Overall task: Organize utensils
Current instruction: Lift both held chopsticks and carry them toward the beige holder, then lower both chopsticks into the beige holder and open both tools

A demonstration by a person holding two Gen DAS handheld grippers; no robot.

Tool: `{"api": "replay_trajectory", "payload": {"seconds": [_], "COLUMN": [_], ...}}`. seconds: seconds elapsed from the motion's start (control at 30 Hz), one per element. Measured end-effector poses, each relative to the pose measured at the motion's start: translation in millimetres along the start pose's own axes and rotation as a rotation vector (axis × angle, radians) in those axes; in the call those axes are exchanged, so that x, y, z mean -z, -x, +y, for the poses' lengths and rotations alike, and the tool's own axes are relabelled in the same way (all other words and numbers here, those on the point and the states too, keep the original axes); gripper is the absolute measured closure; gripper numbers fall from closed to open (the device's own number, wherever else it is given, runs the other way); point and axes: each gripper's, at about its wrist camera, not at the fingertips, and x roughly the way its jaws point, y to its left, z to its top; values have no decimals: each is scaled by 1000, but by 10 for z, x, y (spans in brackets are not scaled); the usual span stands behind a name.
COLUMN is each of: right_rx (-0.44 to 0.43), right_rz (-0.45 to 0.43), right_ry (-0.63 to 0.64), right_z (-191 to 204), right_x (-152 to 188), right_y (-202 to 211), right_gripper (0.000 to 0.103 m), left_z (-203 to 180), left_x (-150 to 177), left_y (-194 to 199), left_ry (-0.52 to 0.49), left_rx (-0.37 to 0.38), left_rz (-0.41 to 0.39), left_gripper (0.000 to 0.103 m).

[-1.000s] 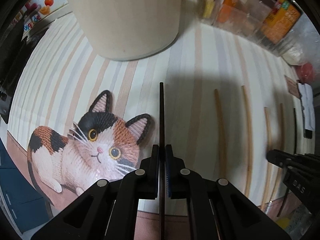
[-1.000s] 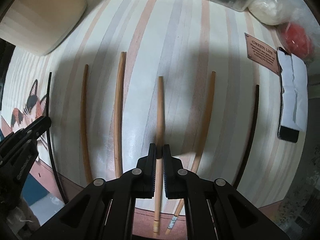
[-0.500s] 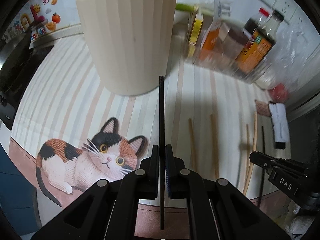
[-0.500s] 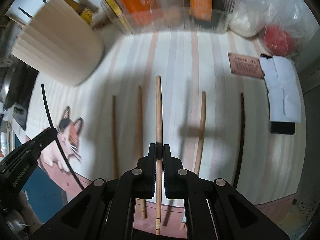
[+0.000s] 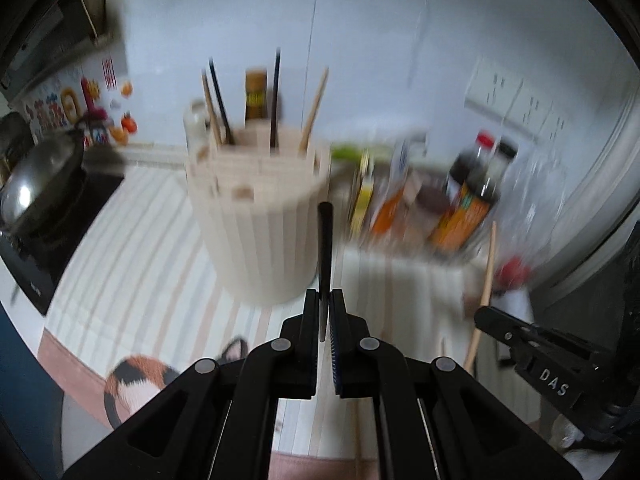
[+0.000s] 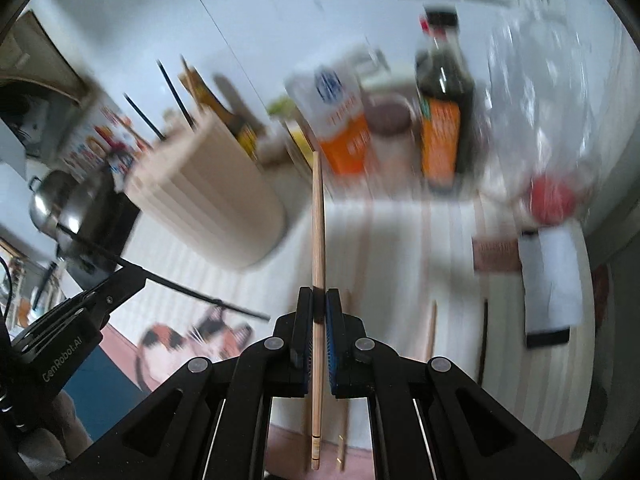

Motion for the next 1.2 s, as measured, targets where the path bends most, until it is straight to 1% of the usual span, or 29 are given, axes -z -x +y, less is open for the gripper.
{"api": "replay_trajectory", "payload": {"seconds": [0.17, 0.37, 0.5, 0.57, 0.63, 0.7, 0.8, 0.93, 1.1, 1.2], "right_rx": [-42, -77, -94, -117, -128, -141, -143, -139, -124, -116], "right_rz": [-107, -240, -296, -317, -339, -351, -369, -383, -393, -397], "right_ry": [17, 45, 64, 63, 65, 72, 91, 102, 102, 104], "right_z": [196, 507, 729, 845, 945, 1074, 1221, 1357, 1408, 1406], "right_x": [-480, -1180, -1536, -1722, -1837, -1962, -2082, -2186, -2268, -2269], "right_y": [290, 561, 640, 624, 602, 514, 355, 89, -242, -377], "right_gripper": [97, 97, 97, 97, 97, 97, 97, 97, 97, 97], "left_z": [-3, 61, 138, 196, 283, 358, 475, 620, 724, 748], "left_x": [-452, -1013, -1319, -1440, -1551, -1616, -1685, -1747, -1792, -1785], "left_y": [316, 670, 823, 858, 856, 818, 691, 435, 101, -53], "left_ry": [7, 20, 30, 31, 33, 39, 50, 66, 81, 94], "left_rx": [26, 38, 29, 13, -10, -27, -47, -60, -64, -52], "left_rz": [-98, -201, -251, -269, -278, -276, -252, -197, -128, -87], "left_gripper": [101, 101, 101, 101, 101, 101, 101, 101, 101, 101]}}
